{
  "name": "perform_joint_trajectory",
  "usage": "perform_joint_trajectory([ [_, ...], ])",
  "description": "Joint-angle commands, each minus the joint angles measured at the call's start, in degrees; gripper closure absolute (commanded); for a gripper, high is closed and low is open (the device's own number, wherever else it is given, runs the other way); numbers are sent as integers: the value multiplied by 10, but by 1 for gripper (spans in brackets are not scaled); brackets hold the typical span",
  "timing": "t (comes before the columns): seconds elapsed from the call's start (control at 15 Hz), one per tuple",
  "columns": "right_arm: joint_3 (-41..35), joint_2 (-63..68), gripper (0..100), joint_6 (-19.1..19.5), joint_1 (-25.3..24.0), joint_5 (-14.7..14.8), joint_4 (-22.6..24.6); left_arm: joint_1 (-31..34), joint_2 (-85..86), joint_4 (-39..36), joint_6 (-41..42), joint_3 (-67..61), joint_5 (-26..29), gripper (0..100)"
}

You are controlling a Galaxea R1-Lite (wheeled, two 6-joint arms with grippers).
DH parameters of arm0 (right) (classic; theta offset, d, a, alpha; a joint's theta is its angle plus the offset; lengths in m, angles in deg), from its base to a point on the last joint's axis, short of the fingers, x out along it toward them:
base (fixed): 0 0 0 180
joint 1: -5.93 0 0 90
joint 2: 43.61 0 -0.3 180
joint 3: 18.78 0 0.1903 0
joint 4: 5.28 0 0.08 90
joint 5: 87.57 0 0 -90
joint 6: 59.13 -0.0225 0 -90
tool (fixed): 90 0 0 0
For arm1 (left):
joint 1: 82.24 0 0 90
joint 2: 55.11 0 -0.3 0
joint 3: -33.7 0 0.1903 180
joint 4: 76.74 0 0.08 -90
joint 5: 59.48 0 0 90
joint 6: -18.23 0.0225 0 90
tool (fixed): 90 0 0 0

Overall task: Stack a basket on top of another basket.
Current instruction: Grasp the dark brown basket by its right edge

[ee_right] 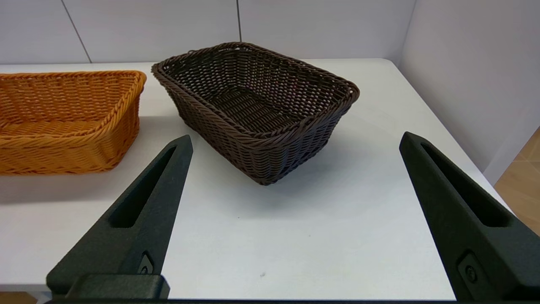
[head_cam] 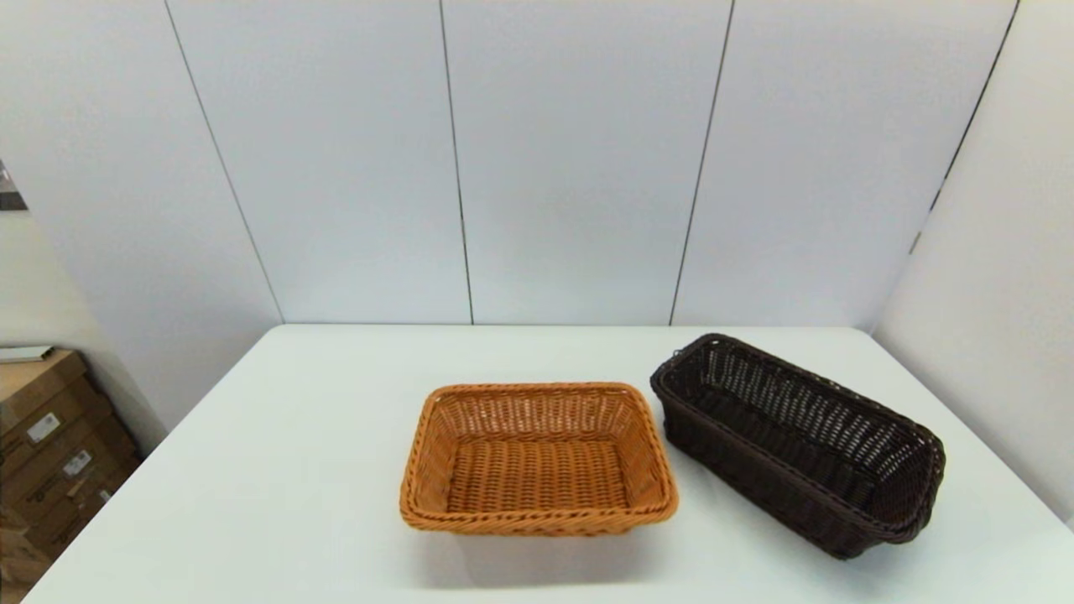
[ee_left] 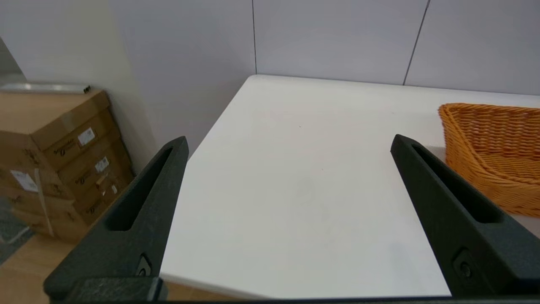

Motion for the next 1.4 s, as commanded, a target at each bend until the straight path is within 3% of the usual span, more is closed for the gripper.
perform_joint_trajectory([
  [0.07, 0, 0, 0, 0, 0, 0, 0, 0, 0, -49, -6, -53, 77, 0],
  [0.2, 0, 0, 0, 0, 0, 0, 0, 0, 0, -44, -8, -70, 108, 0],
  [1.4, 0, 0, 0, 0, 0, 0, 0, 0, 0, -48, -42, -71, 99, 0],
])
